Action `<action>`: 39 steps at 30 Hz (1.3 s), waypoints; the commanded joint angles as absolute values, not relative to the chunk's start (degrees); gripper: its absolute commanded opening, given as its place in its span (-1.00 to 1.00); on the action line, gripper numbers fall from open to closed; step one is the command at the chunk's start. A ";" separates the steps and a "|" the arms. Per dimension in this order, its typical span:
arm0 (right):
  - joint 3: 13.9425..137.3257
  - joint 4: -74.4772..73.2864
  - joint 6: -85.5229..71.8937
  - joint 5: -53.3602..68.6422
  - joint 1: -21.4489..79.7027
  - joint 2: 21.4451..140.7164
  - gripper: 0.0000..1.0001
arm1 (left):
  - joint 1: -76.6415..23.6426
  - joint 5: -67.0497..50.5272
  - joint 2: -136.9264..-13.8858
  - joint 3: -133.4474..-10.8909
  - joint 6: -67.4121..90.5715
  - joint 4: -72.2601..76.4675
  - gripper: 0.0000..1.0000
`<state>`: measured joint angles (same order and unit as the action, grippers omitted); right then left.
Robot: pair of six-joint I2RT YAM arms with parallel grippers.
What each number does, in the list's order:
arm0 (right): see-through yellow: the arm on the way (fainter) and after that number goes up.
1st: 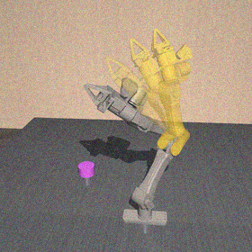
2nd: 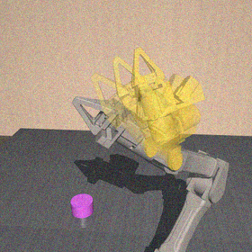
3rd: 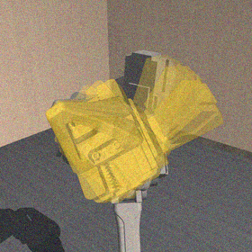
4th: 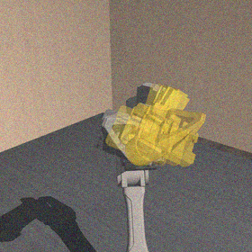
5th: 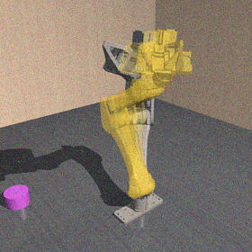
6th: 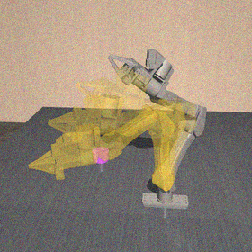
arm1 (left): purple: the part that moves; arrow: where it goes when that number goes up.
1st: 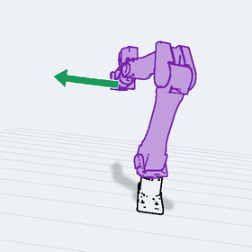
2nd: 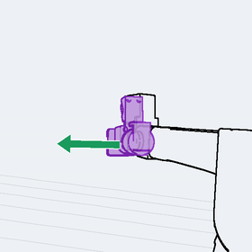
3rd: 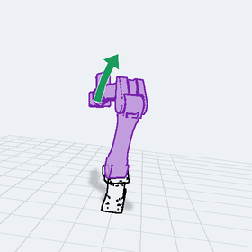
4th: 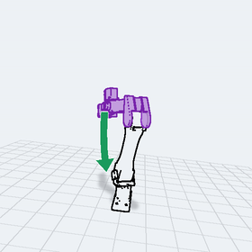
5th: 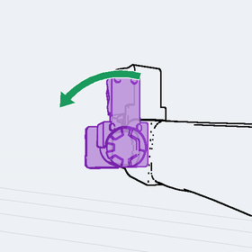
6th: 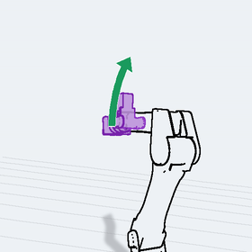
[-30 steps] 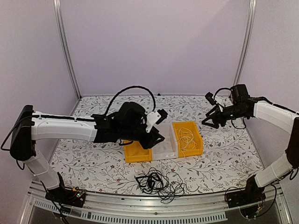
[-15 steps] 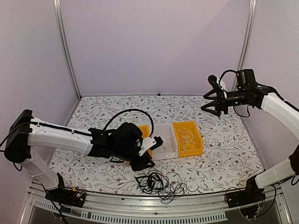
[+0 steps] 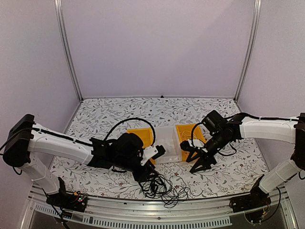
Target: Untangle the cables
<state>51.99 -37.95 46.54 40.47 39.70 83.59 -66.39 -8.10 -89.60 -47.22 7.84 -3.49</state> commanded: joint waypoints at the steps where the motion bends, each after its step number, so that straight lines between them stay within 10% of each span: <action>1: 50.44 -42.09 50.71 39.22 40.82 84.02 0.20 | -67.28 -6.95 -86.86 -45.16 9.56 2.83 -0.24; 17: 38.28 -36.90 46.52 19.15 60.79 80.76 0.27 | -67.17 2.27 -85.02 -44.22 9.00 2.50 -0.23; 26: 36.61 -29.77 42.09 13.51 64.90 83.86 -0.12 | -67.07 5.14 -83.52 -42.90 8.91 3.57 -0.22; 31: 37.87 -29.69 40.99 11.51 65.13 84.61 -0.96 | -67.12 5.53 -83.66 -42.92 8.68 4.22 -0.22; 39: 45.00 -39.48 44.87 13.57 62.86 74.08 -1.00 | -69.07 5.13 -83.39 -40.67 4.19 14.94 -0.18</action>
